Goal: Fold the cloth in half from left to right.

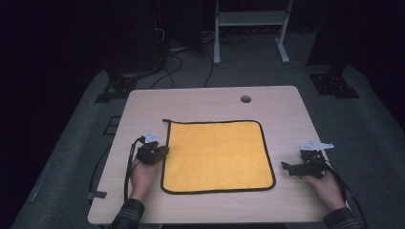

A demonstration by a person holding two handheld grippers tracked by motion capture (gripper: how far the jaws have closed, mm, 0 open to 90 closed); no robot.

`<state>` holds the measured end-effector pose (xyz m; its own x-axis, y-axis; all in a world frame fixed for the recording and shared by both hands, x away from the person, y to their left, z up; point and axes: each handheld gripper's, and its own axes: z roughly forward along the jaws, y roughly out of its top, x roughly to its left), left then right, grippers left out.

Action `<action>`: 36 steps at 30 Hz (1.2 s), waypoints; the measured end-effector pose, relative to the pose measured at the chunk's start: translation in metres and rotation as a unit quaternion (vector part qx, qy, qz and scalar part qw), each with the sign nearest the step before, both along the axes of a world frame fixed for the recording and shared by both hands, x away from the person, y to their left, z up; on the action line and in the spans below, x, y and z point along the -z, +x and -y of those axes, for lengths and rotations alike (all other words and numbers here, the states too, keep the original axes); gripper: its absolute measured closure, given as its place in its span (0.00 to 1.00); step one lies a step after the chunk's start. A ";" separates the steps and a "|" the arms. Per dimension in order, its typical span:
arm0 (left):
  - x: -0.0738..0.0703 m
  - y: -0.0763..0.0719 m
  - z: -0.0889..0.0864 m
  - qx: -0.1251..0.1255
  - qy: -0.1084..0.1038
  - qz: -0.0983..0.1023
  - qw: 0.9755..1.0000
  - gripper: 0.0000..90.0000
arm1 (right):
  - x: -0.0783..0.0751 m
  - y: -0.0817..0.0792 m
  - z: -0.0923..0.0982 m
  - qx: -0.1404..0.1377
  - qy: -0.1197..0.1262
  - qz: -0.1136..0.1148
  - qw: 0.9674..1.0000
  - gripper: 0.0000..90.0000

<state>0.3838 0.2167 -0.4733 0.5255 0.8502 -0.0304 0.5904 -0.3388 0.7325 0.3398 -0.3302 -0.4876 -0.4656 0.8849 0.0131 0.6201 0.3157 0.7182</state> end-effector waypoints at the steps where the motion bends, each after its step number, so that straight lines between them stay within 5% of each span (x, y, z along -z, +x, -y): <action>1: -0.001 0.000 0.001 0.000 -0.001 -0.005 1.000 0.94 | 0.000 0.000 0.000 0.000 0.000 0.000 1.000 0.03; 6: -0.002 0.002 0.000 0.006 -0.001 -0.012 1.000 0.96 | 0.000 0.000 -0.001 -0.004 -0.001 0.001 1.000 0.03; 10: -0.002 0.005 -0.008 0.006 -0.037 -0.022 0.999 0.97 | 0.000 0.000 -0.001 -0.004 -0.001 0.000 1.000 0.03; 13: -0.010 0.002 -0.009 0.006 -0.075 -0.004 0.997 0.96 | 0.000 0.000 -0.001 -0.005 -0.001 0.000 1.000 0.03; 20: -0.020 0.003 -0.008 0.015 -0.109 0.007 0.994 0.96 | 0.000 0.000 -0.001 -0.007 -0.001 0.000 1.000 0.03; 27: -0.035 0.003 -0.011 0.012 -0.102 0.031 0.994 0.96 | 0.000 0.000 -0.001 -0.007 -0.001 0.000 1.000 0.03; 36: -0.044 0.000 -0.040 -0.022 -0.106 0.045 0.993 0.96 | 0.000 0.000 -0.001 -0.008 -0.001 0.001 1.000 0.03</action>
